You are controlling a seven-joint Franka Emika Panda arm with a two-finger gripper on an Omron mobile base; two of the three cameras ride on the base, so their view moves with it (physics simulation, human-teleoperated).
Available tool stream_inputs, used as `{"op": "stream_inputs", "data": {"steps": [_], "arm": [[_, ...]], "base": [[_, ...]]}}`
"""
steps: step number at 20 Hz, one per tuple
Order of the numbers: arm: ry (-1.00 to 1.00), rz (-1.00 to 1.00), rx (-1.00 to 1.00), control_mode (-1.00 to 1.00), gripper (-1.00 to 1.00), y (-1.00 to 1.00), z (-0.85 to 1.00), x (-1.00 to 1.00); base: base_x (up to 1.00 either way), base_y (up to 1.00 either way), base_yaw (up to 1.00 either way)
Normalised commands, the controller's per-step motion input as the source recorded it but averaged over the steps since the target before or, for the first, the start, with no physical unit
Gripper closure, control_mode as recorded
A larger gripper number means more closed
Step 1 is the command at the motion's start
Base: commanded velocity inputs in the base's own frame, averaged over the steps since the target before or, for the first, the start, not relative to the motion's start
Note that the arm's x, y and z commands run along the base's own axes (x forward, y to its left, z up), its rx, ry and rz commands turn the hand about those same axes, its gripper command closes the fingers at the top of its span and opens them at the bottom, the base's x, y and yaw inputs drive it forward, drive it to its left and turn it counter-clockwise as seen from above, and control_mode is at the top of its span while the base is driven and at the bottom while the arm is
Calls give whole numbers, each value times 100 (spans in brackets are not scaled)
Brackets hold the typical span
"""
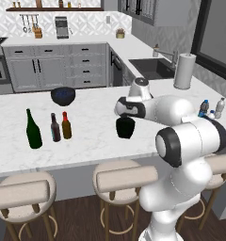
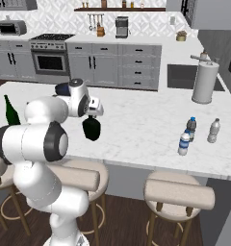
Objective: Move the plastic bottles in the middle to the plastics group, and the glass bottles in the middle to the glass group.
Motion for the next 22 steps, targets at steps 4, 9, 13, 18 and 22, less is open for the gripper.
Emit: {"op": "stream_inputs", "data": {"steps": [4,9,13,18,22], "arm": [[-9,0,0,-100,-100,0,0,3],[-1,0,0,-100,-100,0,0,21],[3,0,0,-100,-100,0,0,20],[13,0,0,-100,-100,0,-13,14],[7,0,0,-100,-100,0,-21,10]], "base": [[0,0,0],[0,0,0],[0,0,0],[0,0,0],[0,0,0]]}}
